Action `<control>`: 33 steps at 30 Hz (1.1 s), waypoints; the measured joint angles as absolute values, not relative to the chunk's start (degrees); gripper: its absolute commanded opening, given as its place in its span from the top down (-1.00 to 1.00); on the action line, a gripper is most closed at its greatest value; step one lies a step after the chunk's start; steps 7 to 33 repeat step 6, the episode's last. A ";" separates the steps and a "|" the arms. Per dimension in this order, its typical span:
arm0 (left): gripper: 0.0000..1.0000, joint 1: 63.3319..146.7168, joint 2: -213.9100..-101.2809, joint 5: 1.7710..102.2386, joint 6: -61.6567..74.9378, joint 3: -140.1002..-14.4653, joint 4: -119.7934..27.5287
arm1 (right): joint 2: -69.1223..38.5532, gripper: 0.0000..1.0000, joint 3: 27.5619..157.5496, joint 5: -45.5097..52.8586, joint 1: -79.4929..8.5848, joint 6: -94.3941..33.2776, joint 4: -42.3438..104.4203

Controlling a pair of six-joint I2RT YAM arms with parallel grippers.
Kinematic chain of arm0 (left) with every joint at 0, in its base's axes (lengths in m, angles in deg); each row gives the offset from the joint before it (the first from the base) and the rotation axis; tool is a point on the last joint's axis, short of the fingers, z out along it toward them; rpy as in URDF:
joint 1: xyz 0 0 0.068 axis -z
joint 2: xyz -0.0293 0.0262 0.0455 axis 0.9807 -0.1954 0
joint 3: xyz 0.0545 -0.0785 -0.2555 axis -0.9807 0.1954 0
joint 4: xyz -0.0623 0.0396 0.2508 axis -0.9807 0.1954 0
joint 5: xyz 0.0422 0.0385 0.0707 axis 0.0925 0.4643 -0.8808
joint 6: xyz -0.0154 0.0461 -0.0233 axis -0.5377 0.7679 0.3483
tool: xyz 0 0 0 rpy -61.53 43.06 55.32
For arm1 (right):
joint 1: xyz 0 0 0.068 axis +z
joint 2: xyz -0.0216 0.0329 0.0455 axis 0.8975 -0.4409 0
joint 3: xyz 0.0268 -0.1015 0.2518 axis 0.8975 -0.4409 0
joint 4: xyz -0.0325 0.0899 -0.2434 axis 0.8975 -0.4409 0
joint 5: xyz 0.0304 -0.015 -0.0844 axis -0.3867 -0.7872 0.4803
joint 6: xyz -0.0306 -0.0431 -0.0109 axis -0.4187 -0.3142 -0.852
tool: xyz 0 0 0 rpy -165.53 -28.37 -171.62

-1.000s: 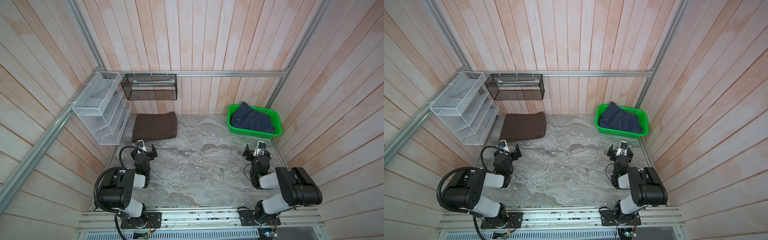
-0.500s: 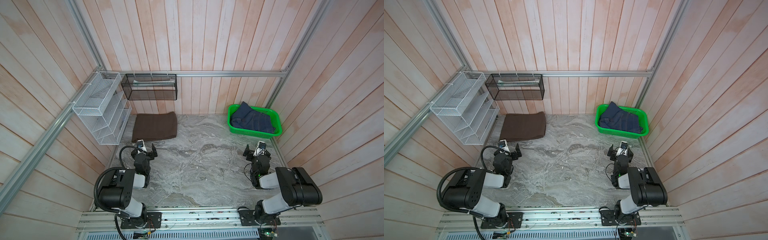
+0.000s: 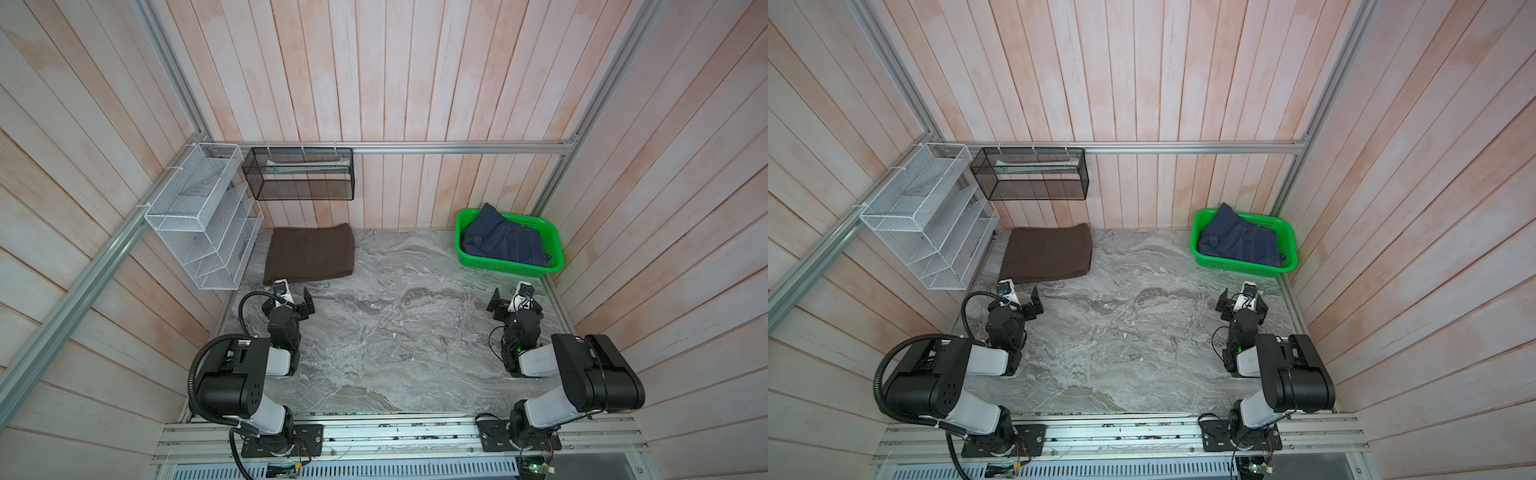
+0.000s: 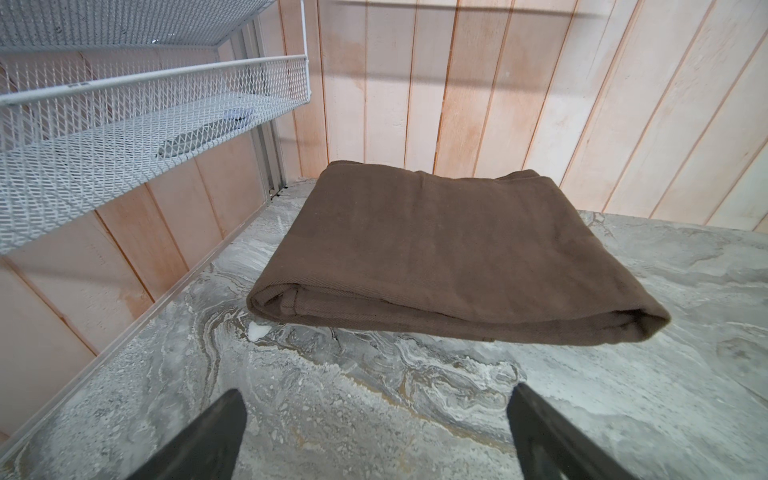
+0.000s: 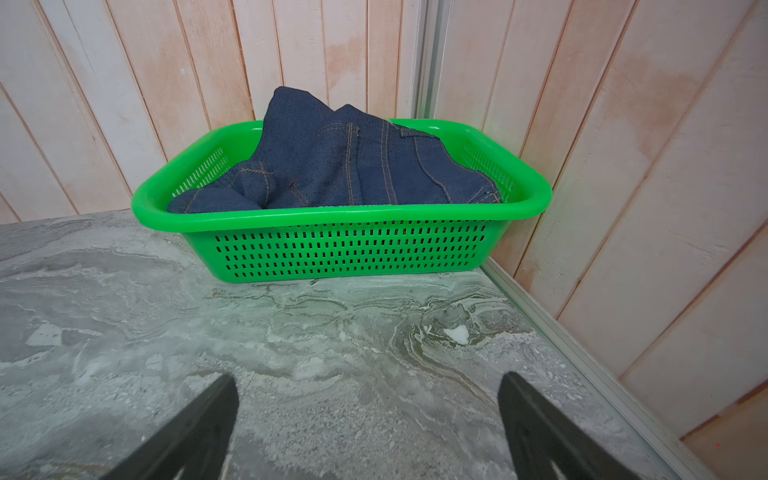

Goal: Fold and stack the trousers

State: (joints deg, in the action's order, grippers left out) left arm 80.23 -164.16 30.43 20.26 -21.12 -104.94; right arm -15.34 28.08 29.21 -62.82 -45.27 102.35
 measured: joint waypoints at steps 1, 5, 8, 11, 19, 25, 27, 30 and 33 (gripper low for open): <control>-1.00 80.23 -164.16 30.43 20.26 -21.12 -104.94 | -15.34 -0.96 28.08 29.19 -62.82 -45.25 102.35; -1.00 80.23 -164.16 30.43 20.26 -21.12 -104.94 | -15.34 -0.96 28.12 28.84 -62.93 -45.23 102.22; -1.00 80.23 -164.16 30.43 20.26 -21.12 -104.94 | -15.34 -0.96 28.17 28.82 -63.00 -45.25 102.20; -1.00 80.23 -164.16 30.43 20.26 -21.12 -104.94 | -15.34 -0.96 28.17 28.82 -63.00 -45.25 102.20; -1.00 80.23 -164.16 30.43 20.26 -21.12 -104.94 | -15.34 -0.96 28.17 28.82 -63.00 -45.25 102.20; -1.00 80.23 -164.16 30.43 20.26 -21.12 -104.94 | -15.34 -0.96 28.17 28.82 -63.00 -45.25 102.20; -1.00 80.23 -164.16 30.43 20.26 -21.12 -104.94 | -15.34 -0.96 28.17 28.82 -63.00 -45.25 102.20; -1.00 80.23 -164.16 30.43 20.26 -21.12 -104.94 | -15.34 -0.96 28.17 28.82 -63.00 -45.25 102.20; -1.00 80.23 -164.16 30.43 20.26 -21.12 -104.94 | -15.34 -0.96 28.17 28.82 -63.00 -45.25 102.20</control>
